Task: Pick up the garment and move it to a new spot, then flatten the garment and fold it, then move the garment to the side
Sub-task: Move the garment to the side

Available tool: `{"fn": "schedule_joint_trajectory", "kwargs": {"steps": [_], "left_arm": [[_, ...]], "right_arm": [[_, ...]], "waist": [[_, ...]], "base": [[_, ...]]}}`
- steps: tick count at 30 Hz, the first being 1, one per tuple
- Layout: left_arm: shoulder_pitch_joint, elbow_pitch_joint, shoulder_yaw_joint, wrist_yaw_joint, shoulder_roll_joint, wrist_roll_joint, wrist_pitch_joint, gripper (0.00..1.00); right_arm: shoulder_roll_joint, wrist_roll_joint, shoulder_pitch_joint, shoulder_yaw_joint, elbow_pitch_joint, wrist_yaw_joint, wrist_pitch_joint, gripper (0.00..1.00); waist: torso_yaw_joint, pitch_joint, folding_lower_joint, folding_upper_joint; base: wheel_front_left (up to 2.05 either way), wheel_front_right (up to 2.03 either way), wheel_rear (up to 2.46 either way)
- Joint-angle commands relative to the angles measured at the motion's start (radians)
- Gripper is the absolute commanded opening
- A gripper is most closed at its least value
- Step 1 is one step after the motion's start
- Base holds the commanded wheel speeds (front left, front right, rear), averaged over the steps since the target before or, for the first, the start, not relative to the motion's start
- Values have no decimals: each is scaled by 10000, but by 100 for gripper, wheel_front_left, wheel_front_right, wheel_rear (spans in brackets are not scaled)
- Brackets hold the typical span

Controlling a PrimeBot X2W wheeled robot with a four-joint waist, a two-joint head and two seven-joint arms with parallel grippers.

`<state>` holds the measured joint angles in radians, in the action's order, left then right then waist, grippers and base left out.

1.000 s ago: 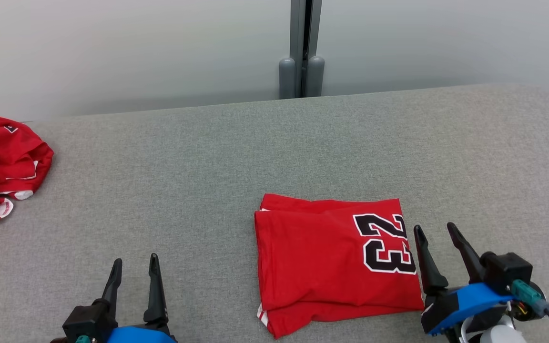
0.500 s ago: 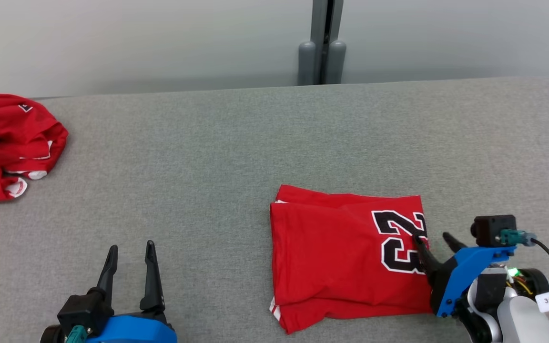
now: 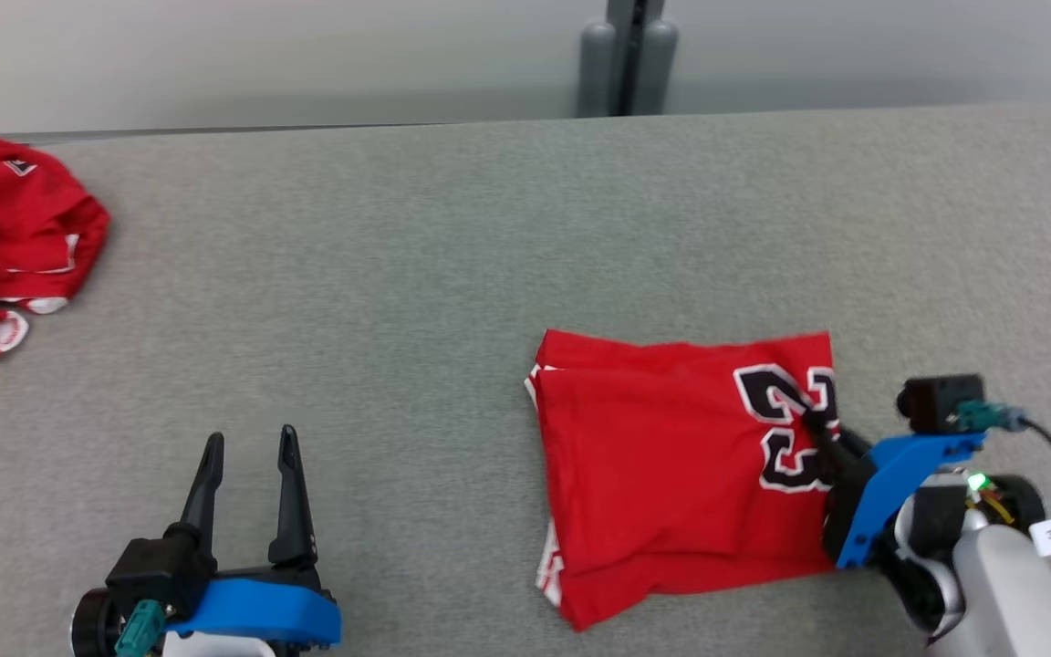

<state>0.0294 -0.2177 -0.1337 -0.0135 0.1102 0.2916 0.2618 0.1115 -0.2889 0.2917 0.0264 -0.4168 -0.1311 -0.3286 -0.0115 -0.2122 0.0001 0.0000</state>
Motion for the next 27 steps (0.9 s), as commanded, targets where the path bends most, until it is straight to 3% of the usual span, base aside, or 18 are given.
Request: {"fn": "schedule_joint_trajectory", "kwargs": {"steps": [1, 12, 18, 22, 27], "left_arm": [[242, 155, 17, 49, 24, -40, 46, 100], [1042, 1212, 30, 190, 411, -1, -364, 100], [1377, 2079, -237, 215, 815, -297, -1150, 100], [1396, 2420, -242, 156, 980, -362, -1454, 100], [1334, 2717, -159, 46, 1067, -273, -1677, 100]], "right_arm": [[239, 70, 370, -243, 12, 7, 256, 0], [926, 248, 1462, -1441, 337, 4, 1014, 0], [713, 167, 1892, -1384, 117, 4, 1580, 0], [669, 36, 2409, -1289, -307, 4, 1746, 0], [1099, 296, 3444, -1436, -904, 4, 1810, 0]], "waist": [[251, -120, -1, 0], [3017, -1497, -1, 0], [4480, -2250, -1, 0], [4653, -2449, -1, 0], [4329, -2632, -1, 0]], "base": [[0, 0, 0], [0, 0, 0], [0, 0, 0], [0, 0, 0], [0, 0, 0]]}}
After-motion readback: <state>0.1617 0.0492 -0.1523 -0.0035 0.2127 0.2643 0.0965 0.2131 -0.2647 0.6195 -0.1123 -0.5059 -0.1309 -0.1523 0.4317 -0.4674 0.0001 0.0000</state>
